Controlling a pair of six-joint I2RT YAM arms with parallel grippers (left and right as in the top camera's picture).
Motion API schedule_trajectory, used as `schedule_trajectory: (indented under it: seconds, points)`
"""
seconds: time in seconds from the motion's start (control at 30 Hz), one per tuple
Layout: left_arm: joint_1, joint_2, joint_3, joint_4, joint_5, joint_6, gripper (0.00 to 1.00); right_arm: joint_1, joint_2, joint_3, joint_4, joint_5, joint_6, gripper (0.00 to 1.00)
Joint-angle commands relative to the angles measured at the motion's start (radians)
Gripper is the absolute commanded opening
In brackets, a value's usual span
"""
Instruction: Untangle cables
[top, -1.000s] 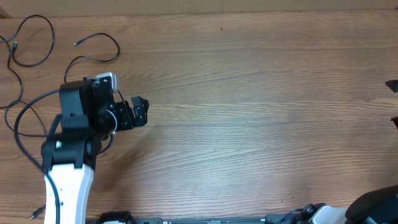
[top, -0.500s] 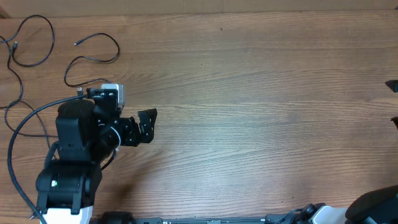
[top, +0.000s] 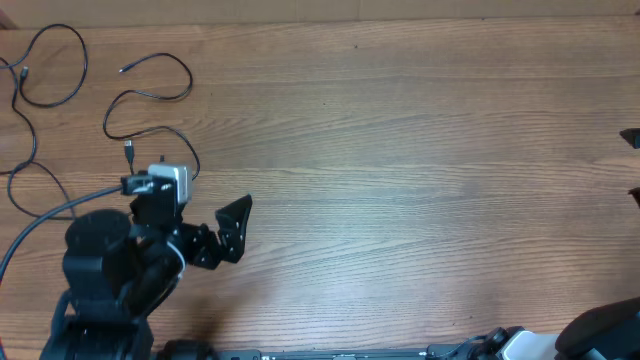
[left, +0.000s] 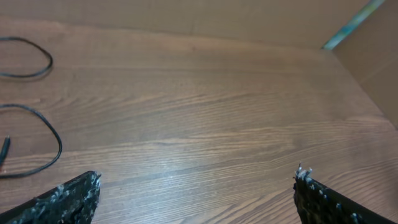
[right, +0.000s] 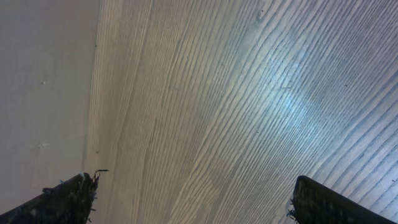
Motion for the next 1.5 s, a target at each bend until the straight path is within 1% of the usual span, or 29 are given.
schedule_trajectory:
  seconds: [0.0,0.2,1.47]
  points:
    - [-0.004,-0.03,0.003,-0.018,0.02,0.014,1.0,-0.001,-0.014,0.026,0.003,0.003,0.002,1.0]
    - [-0.004,-0.031,0.003,-0.076,0.022,0.013,1.0,-0.001,-0.014,0.026,0.003,0.003,0.002,1.0]
    - [-0.004,-0.032,0.003,-0.039,0.022,-0.043,1.0,-0.001,-0.014,0.026,0.002,0.003,0.002,1.0]
